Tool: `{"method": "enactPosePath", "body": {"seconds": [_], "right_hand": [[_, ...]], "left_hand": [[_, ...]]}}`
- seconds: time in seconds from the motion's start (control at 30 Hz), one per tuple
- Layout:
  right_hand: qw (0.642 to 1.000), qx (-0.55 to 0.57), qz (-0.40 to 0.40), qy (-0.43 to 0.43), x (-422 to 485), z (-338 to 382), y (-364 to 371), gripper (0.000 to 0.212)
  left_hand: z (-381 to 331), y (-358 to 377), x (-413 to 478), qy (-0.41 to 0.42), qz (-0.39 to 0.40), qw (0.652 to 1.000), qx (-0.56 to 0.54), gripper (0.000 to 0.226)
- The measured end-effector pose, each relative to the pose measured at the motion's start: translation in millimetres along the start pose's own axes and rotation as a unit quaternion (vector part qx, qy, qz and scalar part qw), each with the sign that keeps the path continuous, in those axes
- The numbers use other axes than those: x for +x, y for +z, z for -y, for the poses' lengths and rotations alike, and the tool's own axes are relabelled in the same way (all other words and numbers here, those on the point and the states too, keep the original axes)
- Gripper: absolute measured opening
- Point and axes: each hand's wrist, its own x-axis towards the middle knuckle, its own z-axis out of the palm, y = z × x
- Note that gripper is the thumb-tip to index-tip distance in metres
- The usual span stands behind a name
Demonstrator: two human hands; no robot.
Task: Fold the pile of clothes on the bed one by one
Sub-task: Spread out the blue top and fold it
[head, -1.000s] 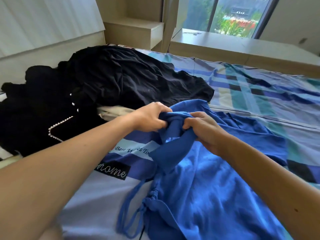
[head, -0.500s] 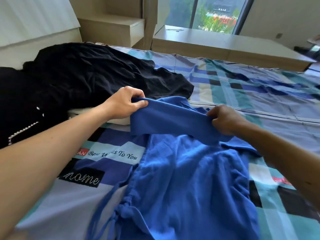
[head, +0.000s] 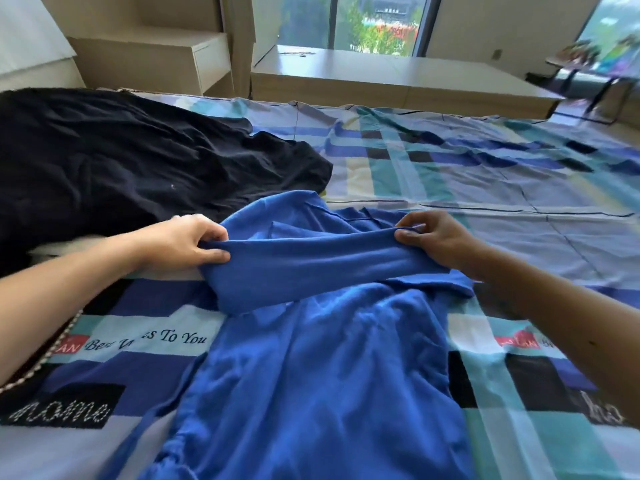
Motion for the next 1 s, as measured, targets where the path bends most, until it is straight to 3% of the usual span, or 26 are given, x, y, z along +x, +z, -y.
{"method": "enactPosePath", "body": {"seconds": [0.13,0.3,0.4,0.47,0.57,0.67,0.77,0.87,0.93,1.0], "right_hand": [[0.999,-0.004,-0.032,0.007,7.1,-4.1,-21.2,0.014],[0.99,-0.092,-0.106,0.031,20.0,-37.1,-33.1,0.017],[0.969,-0.206,-0.11,0.081,14.7,-62.5,-29.3,0.017],[0.957,-0.237,-0.13,0.106,6.4,-69.0,-27.5,0.029],[0.949,-0.235,-0.17,0.123,-9.0,-70.6,-29.8,0.055],[0.943,-0.211,-0.211,0.147,-33.3,-59.3,-30.2,0.06],[0.958,-0.165,-0.158,0.176,-61.8,-41.7,-20.8,0.038],[0.975,-0.106,0.008,0.193,-94.7,-30.5,-2.8,0.04],[0.966,-0.118,0.114,0.197,-119.7,-18.5,10.6,0.039],[0.966,-0.102,0.161,0.173,-142.8,-5.0,22.5,0.036]], "left_hand": [[-28.3,-24.9,33.4,0.025,-0.07,0.997,-0.02,0.019],[-57.7,-32.0,82.0,0.032,-0.156,0.987,0.015,0.02],[-57.6,-7.3,104.0,-0.039,-0.133,0.977,0.164,0.033],[-56.1,12.0,104.5,-0.086,-0.112,0.954,0.263,0.048],[-59.4,29.0,84.4,-0.091,-0.213,0.946,0.227,0.057],[-68.6,39.2,46.1,-0.067,-0.258,0.95,0.161,0.056],[-76.1,52.0,0.9,-0.055,-0.21,0.97,0.107,0.048],[-74.9,61.0,-40.9,-0.077,-0.077,0.993,0.042,0.038],[-74.8,60.8,-66.7,-0.048,0.029,0.998,0.039,0.042],[-79.5,56.2,-92.4,0.026,0.113,0.992,0.056,0.058]]}}
